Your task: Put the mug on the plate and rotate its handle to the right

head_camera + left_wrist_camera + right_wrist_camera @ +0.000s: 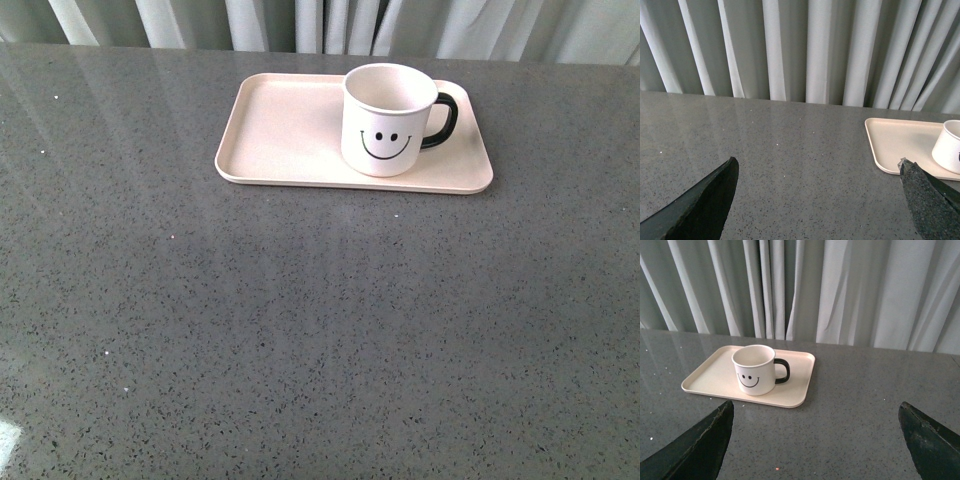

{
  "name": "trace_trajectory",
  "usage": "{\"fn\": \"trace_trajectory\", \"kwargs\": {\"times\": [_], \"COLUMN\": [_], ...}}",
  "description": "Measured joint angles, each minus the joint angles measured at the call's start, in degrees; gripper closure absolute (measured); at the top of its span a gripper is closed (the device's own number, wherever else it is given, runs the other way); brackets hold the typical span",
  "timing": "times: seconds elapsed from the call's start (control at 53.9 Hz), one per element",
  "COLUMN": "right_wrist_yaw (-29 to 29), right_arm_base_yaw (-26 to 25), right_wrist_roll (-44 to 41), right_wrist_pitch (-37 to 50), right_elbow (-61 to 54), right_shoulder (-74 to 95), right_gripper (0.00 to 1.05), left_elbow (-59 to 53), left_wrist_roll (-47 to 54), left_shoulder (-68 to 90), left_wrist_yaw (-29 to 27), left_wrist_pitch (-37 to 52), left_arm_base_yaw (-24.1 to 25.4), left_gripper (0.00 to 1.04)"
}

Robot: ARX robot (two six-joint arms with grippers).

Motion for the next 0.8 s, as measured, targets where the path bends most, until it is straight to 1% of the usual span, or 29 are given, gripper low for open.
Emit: {"fn": "trace_trajectory", "kwargs": {"times": [0.798], "right_wrist_yaw": [0.0], "right_arm_base_yaw": [0.0], "right_wrist_roll": [0.0], "right_wrist_pitch": [0.0], "right_elbow": [0.0], "right_shoulder": [0.0], "right_gripper": [0.09], "left_elbow": [0.0], "left_wrist_roll": [0.0], "left_shoulder": [0.0], "left_wrist_yaw": [0.0], "left_wrist_pitch": [0.0], "left_arm_base_yaw": [0.0], "left_gripper": [0.09]}}
